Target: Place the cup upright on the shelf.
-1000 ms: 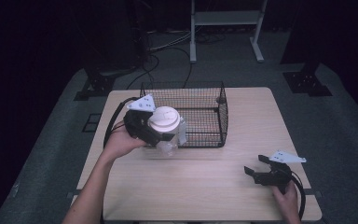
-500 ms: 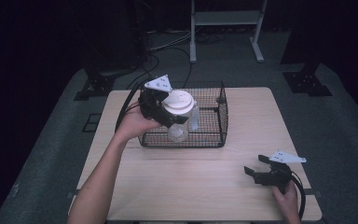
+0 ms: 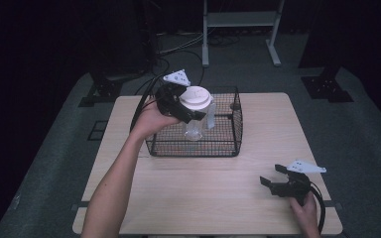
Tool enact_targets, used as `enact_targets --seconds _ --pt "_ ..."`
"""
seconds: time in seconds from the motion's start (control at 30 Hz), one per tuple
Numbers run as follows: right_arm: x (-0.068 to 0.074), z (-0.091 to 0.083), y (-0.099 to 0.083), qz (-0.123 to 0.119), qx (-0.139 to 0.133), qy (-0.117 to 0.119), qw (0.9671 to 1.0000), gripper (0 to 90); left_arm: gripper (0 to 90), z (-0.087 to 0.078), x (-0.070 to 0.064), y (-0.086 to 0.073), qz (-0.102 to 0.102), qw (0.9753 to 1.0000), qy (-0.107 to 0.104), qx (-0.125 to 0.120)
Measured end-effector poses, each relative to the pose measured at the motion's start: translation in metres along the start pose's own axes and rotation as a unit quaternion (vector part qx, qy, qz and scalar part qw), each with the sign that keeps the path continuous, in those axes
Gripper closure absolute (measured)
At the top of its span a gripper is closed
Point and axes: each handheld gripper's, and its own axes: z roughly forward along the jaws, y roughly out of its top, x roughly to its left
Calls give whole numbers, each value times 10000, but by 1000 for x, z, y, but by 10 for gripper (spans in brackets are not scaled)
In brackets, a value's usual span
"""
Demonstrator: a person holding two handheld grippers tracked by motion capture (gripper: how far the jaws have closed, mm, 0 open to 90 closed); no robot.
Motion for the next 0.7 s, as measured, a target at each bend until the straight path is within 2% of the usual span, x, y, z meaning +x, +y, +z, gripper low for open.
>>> enact_targets --seconds 0.23,0.3,0.53,0.7 --pt "0 0 0 15 -11 10 10000 143 52 11 15 2 -179 9998 78 106" --pt "0 0 0 22 -13 13 10000 143 52 14 19 3 -176 9996 99 200" --pt "0 0 0 32 -15 21 10000 143 52 26 25 8 -215 9993 143 268" --pt "0 0 0 36 -27 21 10000 143 52 39 33 4 -324 9988 139 326"
